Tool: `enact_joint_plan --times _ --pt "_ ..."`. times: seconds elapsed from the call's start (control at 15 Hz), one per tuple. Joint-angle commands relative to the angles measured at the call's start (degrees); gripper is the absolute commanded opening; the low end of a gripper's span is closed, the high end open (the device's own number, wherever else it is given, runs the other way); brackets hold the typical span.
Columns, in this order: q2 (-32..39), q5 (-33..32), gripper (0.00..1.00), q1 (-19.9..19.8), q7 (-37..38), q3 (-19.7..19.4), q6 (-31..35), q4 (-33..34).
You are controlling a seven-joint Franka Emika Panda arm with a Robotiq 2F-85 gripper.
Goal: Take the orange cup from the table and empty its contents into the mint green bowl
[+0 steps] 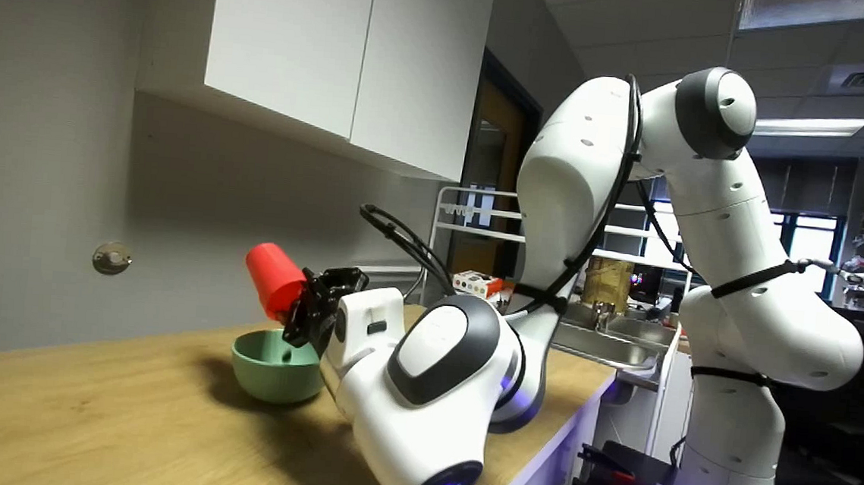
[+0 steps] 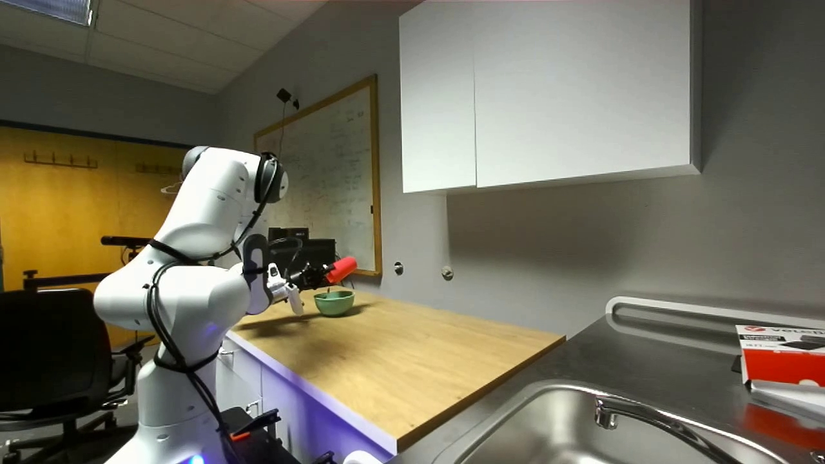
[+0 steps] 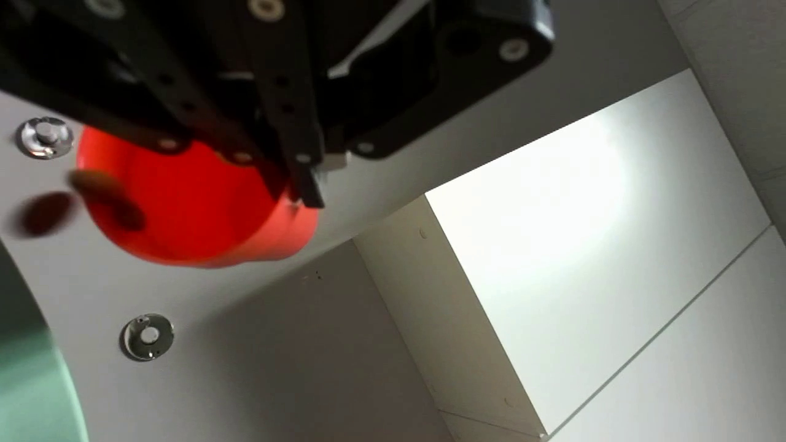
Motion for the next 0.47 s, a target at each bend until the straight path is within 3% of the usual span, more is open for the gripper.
enact_joint_plan --times 0.0,0.4 --pt "1.1 -2.0 0.01 0.3 1.5 0.0 -2.9 1.0" --pt "1.6 -3.2 0.01 0.1 1.5 0.2 -4.2 1.0"
